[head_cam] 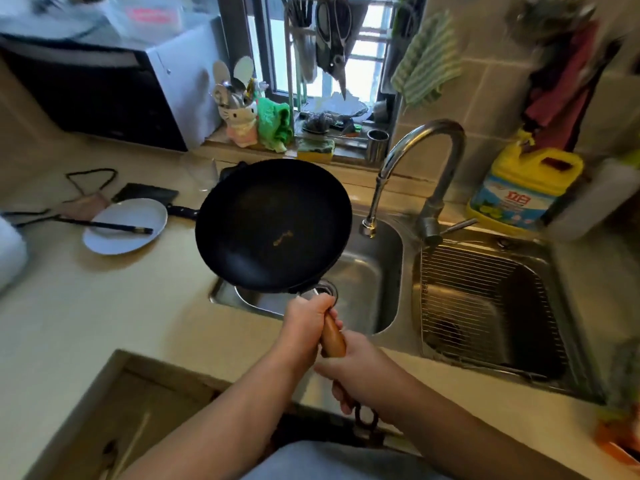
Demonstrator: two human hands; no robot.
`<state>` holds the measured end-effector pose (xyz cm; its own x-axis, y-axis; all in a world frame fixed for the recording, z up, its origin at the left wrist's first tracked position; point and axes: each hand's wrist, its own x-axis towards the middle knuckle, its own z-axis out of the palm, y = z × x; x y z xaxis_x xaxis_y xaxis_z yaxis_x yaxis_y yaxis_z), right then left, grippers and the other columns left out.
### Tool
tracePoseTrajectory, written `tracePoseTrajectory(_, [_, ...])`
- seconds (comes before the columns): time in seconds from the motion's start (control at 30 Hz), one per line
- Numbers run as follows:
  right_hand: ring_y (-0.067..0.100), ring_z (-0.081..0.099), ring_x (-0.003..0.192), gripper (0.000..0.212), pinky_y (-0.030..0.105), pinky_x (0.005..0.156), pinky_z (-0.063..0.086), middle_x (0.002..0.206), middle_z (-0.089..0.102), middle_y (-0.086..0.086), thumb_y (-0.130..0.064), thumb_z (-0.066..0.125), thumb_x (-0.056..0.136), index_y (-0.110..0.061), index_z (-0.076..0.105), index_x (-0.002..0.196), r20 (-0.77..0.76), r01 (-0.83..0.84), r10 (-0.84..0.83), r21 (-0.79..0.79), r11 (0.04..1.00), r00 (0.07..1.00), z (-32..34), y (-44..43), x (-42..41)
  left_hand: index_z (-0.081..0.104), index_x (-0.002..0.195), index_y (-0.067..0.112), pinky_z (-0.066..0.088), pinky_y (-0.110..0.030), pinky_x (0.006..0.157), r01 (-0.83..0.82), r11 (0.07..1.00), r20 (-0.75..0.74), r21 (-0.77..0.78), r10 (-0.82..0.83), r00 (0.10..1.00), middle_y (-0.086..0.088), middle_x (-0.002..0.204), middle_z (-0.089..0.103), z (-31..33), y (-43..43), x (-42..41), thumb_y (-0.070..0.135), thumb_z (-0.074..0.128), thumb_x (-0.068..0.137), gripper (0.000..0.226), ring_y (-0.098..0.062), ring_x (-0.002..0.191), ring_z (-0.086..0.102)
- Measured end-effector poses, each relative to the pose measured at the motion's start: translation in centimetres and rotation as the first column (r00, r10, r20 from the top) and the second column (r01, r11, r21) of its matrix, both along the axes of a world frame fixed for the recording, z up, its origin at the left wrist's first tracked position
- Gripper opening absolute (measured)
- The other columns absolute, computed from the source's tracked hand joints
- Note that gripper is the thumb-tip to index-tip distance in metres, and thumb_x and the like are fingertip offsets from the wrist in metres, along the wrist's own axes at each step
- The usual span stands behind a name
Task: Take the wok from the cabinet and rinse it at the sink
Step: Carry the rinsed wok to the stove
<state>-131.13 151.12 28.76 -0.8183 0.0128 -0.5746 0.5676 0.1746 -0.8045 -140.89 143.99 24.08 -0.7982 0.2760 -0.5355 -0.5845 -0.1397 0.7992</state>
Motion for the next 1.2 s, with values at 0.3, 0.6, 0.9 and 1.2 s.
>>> tracePoseTrajectory(0.3, [0.020, 0.050, 0.037, 0.020, 0.028, 0.040, 0.046, 0.050, 0.056, 0.006, -0.010, 0.059, 0.082, -0.012, 0.054, 0.101, -0.009, -0.237, 0.238, -0.146, 0.960, 0.971, -0.5, 3.7, 4.5, 0.055, 0.067, 0.009, 0.047, -0.034, 0.061, -0.184, 0.983, -0.079, -0.030, 0.181, 0.980, -0.008, 0.055, 0.057, 1.2, 0.2, 7.5, 0.004, 0.057, 0.087, 0.021, -0.021, 0.049, 0.056])
tracePoseTrajectory(0.6, [0.020, 0.045, 0.034, 0.022, 0.026, 0.037, 0.040, 0.050, 0.053, 0.009, -0.007, 0.055, 0.075, 0.004, 0.054, 0.094, -0.069, -0.533, 0.531, -0.195, 0.823, 0.845, 0.0, -1.0, 7.6, 0.058, 0.082, 0.001, 0.055, -0.030, 0.054, -0.440, 0.896, -0.045, -0.067, 0.437, 0.898, -0.007, 0.058, 0.062, 2.0, -6.9, 14.2, 0.010, 0.058, 0.087, 0.010, -0.019, 0.052, 0.064])
tracePoseTrajectory(0.9, [0.013, 0.050, 0.038, 0.014, 0.027, 0.042, 0.046, 0.053, 0.055, 0.004, -0.006, 0.059, 0.086, -0.003, 0.058, 0.100, -0.022, -0.766, 0.773, -0.156, 0.623, 0.634, 0.5, -10.4, 13.5, 0.053, 0.111, 0.010, 0.057, -0.030, 0.059, -0.731, 0.675, -0.093, -0.096, 0.726, 0.682, -0.003, 0.067, 0.067, 1.7, -16.2, 24.5, 0.023, 0.063, 0.089, 0.027, -0.015, 0.058, 0.068])
tracePoseTrajectory(1.2, [0.015, 0.045, 0.037, 0.007, 0.026, 0.039, 0.043, 0.050, 0.054, 0.002, -0.010, 0.059, 0.083, -0.011, 0.057, 0.089, -0.028, -0.861, 0.886, -0.256, 0.440, 0.462, 0.2, -22.9, 25.2, 0.054, 0.115, 0.012, 0.056, -0.029, 0.059, -0.867, 0.481, -0.085, -0.131, 0.866, 0.493, -0.005, 0.073, 0.066, 1.5, -28.2, 38.7, 0.026, 0.062, 0.091, 0.028, -0.014, 0.059, 0.066])
